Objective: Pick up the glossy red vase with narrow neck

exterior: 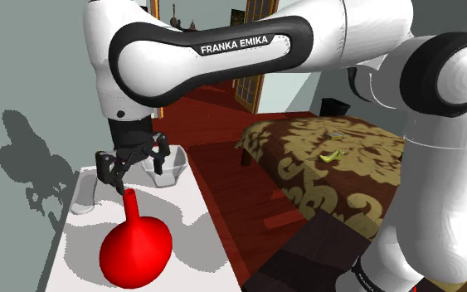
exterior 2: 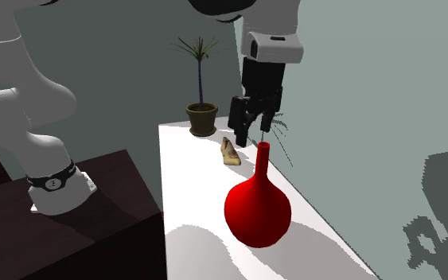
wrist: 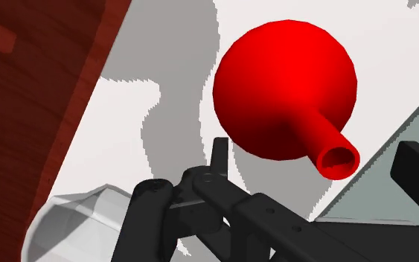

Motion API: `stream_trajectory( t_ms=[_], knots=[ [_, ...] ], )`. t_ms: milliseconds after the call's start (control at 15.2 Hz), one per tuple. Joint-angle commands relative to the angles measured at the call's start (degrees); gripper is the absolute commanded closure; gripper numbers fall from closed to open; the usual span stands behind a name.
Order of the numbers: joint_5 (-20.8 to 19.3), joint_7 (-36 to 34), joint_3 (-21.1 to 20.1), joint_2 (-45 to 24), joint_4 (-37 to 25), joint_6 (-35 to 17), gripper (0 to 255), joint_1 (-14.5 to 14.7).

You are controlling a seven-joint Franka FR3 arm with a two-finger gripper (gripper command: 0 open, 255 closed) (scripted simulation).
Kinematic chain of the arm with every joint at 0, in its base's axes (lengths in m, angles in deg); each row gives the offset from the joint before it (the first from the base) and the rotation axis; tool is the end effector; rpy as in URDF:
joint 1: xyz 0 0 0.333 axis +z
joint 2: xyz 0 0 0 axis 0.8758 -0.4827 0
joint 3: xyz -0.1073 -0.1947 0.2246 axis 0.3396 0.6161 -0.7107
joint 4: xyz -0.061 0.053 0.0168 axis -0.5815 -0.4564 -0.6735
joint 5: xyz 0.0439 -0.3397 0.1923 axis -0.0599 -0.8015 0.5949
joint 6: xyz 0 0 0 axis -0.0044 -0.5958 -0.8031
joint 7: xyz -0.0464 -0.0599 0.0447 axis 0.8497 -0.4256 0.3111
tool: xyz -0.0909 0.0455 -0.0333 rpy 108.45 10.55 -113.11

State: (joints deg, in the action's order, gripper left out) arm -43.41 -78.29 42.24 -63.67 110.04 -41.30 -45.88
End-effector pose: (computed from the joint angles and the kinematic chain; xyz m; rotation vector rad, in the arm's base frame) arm 0.4809 0.4279 0.4714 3.1146 0.3336 -0.0932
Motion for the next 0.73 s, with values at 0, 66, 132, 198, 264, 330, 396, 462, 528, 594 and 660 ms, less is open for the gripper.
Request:
stream_trajectory(
  t_ms=[0,66,132,198,264,330,396,462,528,594,660],
  knots=[
    [-2.4,-2.3,0.0,-5.3,-6.0,1.6,0,2.9],
    [-2.4,-2.3,0.1,-5.5,-6.2,1.7,0,3.0],
    [-2.5,-2.3,0.2,-5.6,-5.5,1.0,0,3.0],
    [-2.5,-2.4,0.2,-5.7,-4.9,0.3,0,2.9],
    [-2.6,-2.4,0.3,-5.8,-4.3,-0.5,0,2.9],
    [-2.7,-2.5,0.3,-5.9,-3.7,-1.2,0,2.9],
    [-2.8,-2.5,0.4,-6.0,-3.1,-1.9,0,2.8],
    [-2.8,-2.6,0.4,-6.2,-2.5,-2.6,0,2.8],
    [-3.0,-2.7,0.5,-6.4,-1.6,-3.7,0,2.8],
    [-3.0,-2.7,0.5,-6.4,-1.6,-3.7,0,2.8],
    [-3.0,-2.7,0.5,-6.4,-1.6,-3.7,0,2.8]
  ],
)
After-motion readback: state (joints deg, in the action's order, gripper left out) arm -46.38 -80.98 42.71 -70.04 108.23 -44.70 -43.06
